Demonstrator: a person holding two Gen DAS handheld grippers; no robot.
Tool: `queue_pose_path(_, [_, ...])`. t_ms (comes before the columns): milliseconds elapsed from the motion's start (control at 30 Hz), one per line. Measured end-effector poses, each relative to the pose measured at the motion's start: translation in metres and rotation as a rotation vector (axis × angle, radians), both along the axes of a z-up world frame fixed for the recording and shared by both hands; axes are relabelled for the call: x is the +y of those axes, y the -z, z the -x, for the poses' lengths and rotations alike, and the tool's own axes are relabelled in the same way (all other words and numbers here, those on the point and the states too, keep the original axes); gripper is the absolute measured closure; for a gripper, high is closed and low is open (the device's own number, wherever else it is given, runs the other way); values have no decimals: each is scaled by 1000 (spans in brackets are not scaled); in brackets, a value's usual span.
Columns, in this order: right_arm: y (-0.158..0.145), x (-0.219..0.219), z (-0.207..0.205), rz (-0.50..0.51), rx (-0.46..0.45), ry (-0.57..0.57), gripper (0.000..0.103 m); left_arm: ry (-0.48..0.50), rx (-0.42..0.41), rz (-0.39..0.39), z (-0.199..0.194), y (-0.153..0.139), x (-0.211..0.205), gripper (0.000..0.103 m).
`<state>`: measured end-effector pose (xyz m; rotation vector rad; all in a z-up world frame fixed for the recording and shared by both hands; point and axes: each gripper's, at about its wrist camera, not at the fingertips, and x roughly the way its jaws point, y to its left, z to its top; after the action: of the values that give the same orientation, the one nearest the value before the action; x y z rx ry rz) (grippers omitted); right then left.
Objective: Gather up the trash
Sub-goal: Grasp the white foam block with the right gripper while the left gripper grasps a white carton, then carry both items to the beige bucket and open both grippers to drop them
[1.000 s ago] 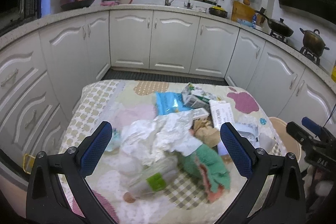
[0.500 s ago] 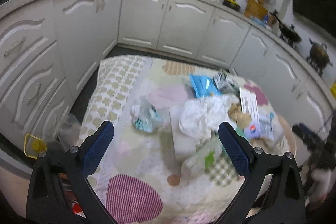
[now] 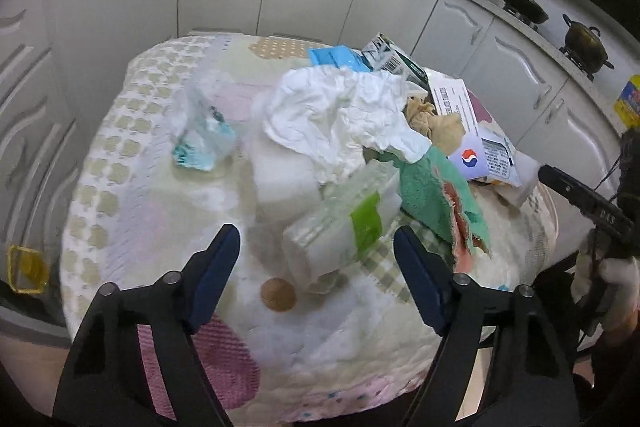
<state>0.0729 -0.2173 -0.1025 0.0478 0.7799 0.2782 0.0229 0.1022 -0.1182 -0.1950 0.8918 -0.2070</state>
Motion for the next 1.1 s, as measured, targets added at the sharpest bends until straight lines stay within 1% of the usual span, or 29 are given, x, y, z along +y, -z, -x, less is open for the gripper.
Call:
queue_pose_path(67, [3,1,-5,-12,14,0,12,10,-1,8,-2,1,-4,31])
queue_pose_path(100, [5,2,-9,-18,21,0,12,9,-2,18,-3,2,-5,38])
queue_pose_path(133, [7,2,-12,-25,29,0,16,5,1,29,-5,3,-4,42])
queue_pose_path(167, [10,3,-15,-38,43,-1,24,-1,10,42,-8,5,-4,47])
queue_pose_path(200, [14,2,-20,-61,67,-3,29,-3,17,49,-9,6,-4,52])
queue_pose_path(233, [16,1,-22,-79,81,-5,40,-6,22,55,-9,7,-4,53])
queue_pose_path(267, [19,-1,-24,-108,96,-4,49,-7,21,52,-7,7,-4,56])
queue_pose_path(300, [20,-3,-24,-127,102,-2,53,-8,18,45,-6,7,-4,64])
queue_pose_path(367, [22,-7,-22,-146,102,6,71,-20,24,58,-2,7,1,71])
queue_pose_path(467, [17,-16,-17,-202,96,7,73,-19,49,85,5,8,6,81])
queue_pose_path(567, [8,-21,-10,-179,64,0,75,-4,49,63,12,5,3,82])
queue_pose_path(667, [1,-23,-5,-159,42,-3,76,21,48,54,20,1,-3,86])
queue_pose_path(833, [-11,-34,4,-168,9,5,76,82,3,58,32,-17,-16,87])
queue_pose_path(900, [-15,-39,7,-179,3,11,76,99,-7,74,33,-23,-20,87])
queue_pose_path(1033, [-22,-44,13,-192,-13,8,76,137,-6,150,31,-35,-27,87])
queue_pose_path(1100, [-25,-47,16,-193,-23,8,76,162,-20,162,30,-44,-35,87])
